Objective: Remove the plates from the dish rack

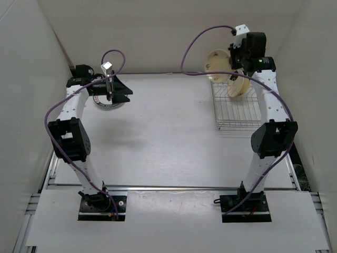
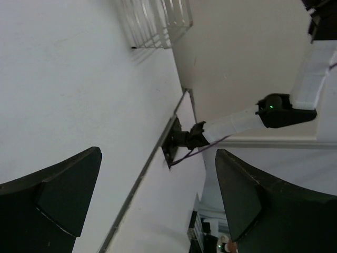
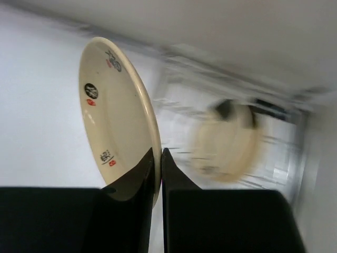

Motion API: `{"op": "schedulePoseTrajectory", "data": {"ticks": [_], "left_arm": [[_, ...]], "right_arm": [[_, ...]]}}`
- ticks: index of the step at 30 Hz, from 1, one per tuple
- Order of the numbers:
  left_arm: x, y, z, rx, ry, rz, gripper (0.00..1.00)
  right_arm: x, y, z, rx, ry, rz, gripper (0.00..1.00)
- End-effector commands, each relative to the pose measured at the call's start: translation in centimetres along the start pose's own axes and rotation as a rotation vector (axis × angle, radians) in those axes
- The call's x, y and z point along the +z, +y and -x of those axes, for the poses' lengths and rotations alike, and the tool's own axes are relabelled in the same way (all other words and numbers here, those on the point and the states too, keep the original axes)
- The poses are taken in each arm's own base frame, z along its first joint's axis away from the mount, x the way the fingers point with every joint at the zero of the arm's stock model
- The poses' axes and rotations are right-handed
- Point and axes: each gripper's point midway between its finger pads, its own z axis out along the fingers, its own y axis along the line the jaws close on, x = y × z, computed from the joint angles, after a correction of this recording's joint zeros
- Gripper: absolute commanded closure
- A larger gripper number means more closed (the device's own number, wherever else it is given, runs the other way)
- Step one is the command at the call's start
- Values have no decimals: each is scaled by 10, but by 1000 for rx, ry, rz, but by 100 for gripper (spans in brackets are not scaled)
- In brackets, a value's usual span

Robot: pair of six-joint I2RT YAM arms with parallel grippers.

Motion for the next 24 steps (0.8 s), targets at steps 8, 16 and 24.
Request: {"op": "schedulePoseTrajectory", "data": {"ticks": [8,16,24], "left_arm": [[44,-17,-22,-151,178,-264,5],[78,-13,-37,-161,258,-272,6],[87,-12,-37,-138,265,-254,9]], "right_arm": [[-86,194,-64,662,345,1194,100],[-78,239,-79,696,456,1283,100],[-61,265,-93,688,516,1267,100]]}}
